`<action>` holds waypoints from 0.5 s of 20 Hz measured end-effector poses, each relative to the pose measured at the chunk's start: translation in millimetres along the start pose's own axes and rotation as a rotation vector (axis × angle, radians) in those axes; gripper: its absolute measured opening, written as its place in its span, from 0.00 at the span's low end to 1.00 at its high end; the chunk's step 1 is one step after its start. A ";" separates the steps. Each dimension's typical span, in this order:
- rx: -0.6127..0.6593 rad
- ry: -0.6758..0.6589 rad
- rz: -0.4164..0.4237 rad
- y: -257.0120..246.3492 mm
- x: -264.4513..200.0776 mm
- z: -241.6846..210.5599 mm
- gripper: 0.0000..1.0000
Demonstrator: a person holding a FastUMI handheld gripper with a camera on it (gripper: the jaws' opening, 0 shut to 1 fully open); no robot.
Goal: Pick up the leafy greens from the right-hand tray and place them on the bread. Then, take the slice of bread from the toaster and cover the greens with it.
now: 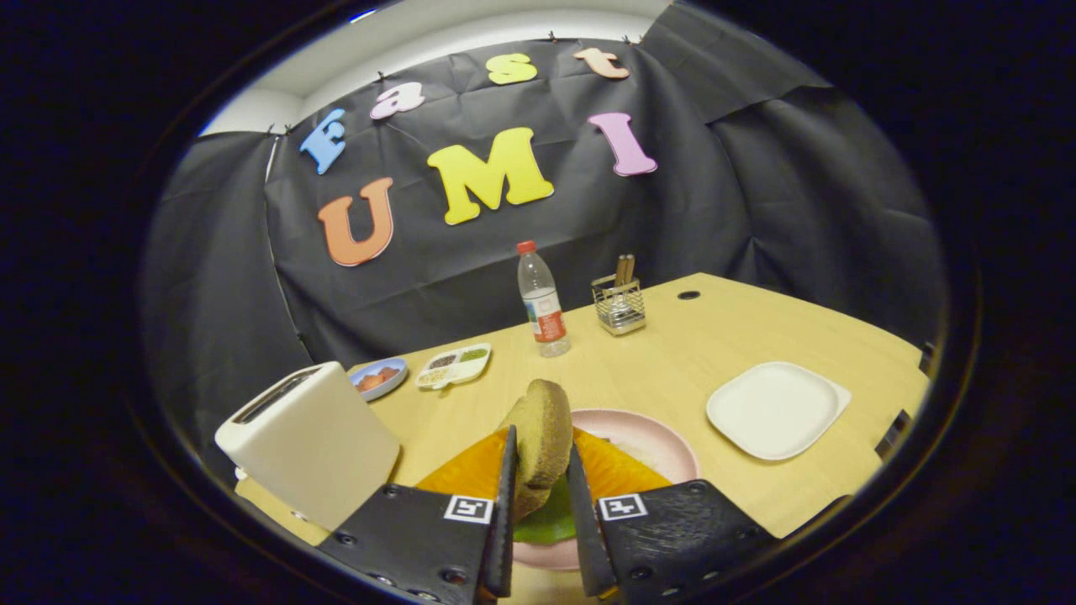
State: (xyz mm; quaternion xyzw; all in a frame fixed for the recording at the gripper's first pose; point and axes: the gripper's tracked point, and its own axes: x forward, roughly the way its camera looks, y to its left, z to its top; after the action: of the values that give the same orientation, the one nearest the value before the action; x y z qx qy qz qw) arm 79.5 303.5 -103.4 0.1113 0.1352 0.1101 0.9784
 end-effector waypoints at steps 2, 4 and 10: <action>0.005 0.013 -0.005 -9.1 1.0 -3.7 0.30; 0.006 0.022 -0.018 -19.5 0.7 -5.9 0.36; -0.015 0.040 -0.042 -43.8 4.8 -10.2 0.62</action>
State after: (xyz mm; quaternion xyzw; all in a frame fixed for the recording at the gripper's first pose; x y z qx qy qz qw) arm 89.2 265.0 -125.0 0.0988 0.1560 0.0928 0.9784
